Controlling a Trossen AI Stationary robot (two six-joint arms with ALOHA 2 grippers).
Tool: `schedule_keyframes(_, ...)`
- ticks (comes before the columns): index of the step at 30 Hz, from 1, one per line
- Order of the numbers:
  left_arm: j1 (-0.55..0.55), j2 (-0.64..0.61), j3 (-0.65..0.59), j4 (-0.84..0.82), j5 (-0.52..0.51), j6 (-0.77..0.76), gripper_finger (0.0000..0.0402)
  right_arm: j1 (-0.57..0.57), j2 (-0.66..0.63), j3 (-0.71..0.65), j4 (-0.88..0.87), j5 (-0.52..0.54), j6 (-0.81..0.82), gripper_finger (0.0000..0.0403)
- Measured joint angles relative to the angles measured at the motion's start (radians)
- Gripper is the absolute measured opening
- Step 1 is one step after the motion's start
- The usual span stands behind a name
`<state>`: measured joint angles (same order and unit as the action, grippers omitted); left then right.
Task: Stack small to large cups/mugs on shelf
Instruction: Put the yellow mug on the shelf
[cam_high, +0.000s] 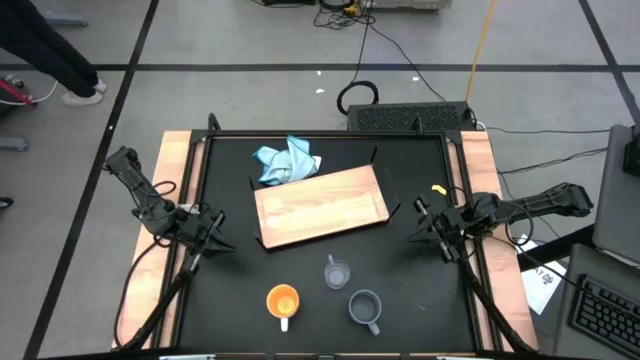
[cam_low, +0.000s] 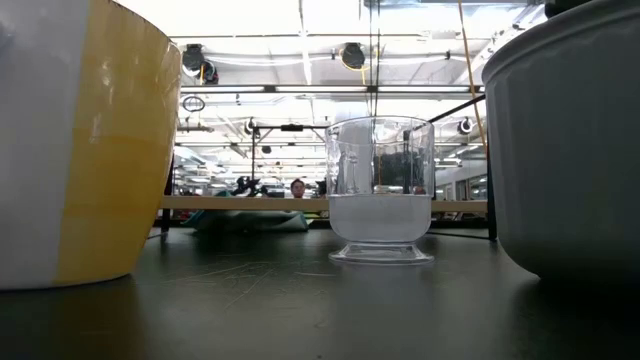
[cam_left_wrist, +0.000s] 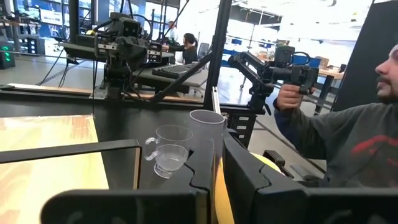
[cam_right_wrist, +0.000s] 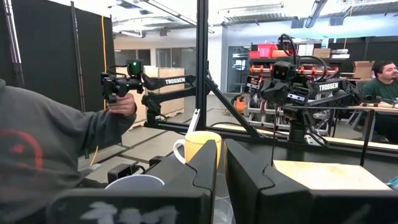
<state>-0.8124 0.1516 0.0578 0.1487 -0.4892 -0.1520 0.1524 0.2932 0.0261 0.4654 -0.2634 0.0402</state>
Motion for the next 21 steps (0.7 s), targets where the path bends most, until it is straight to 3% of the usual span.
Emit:
schedule_keyframes(13, 0.000, 0.000, 0.000, 0.001, -0.008, 0.001, 0.0033, 0.000, 0.000, 0.000, 0.000, 0.000, 0.000, 0.0025)
schedule_keyframes(21, 0.000, 0.000, 0.000, 0.035, -0.011, 0.106, 0.0031, 0.000, 0.000, 0.000, 0.000, 0.000, 0.000, 0.0025)
